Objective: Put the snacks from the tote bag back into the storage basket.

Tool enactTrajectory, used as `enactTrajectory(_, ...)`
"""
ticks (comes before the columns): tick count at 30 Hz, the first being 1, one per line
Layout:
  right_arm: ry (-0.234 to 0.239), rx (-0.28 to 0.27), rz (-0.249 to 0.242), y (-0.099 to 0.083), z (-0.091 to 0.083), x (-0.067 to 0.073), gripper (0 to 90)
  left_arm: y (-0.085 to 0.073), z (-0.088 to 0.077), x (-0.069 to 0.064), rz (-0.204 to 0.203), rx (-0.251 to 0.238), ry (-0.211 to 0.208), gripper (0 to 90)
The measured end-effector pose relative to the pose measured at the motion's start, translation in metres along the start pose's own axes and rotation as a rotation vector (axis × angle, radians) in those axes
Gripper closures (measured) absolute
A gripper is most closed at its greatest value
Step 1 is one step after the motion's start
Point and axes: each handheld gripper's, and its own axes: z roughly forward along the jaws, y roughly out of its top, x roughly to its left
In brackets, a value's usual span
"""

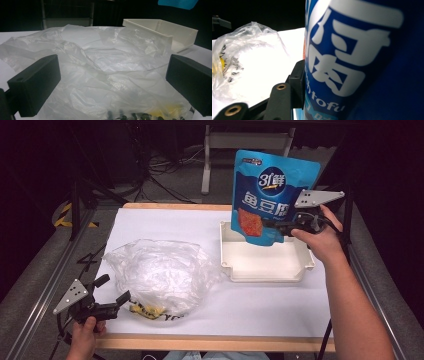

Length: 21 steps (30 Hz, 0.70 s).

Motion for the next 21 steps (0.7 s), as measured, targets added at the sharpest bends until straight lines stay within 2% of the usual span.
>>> enactTrajectory(7,-0.033,-0.011,0.022,-0.013,-0.010,-0.014,52.9,0.000,0.002,0.000,-0.001,-0.006,0.002,0.4)
enactTrajectory(8,-0.043,-0.006,0.029,-0.017,-0.009,-0.017,52.9,0.000,0.001,0.000,0.003,0.009,0.000,0.4)
enactTrajectory(9,-0.046,0.000,0.037,-0.020,-0.008,-0.019,52.9,0.000,0.001,0.000,0.001,-0.005,0.002,0.4)
enactTrajectory(11,-0.051,0.013,0.051,-0.026,-0.005,-0.022,52.9,0.000,0.000,0.000,0.005,0.007,0.002,0.4)
enactTrajectory(21,-0.066,0.050,0.077,-0.055,0.010,-0.031,52.8,-0.001,0.001,0.000,-0.002,-0.007,0.005,0.4)
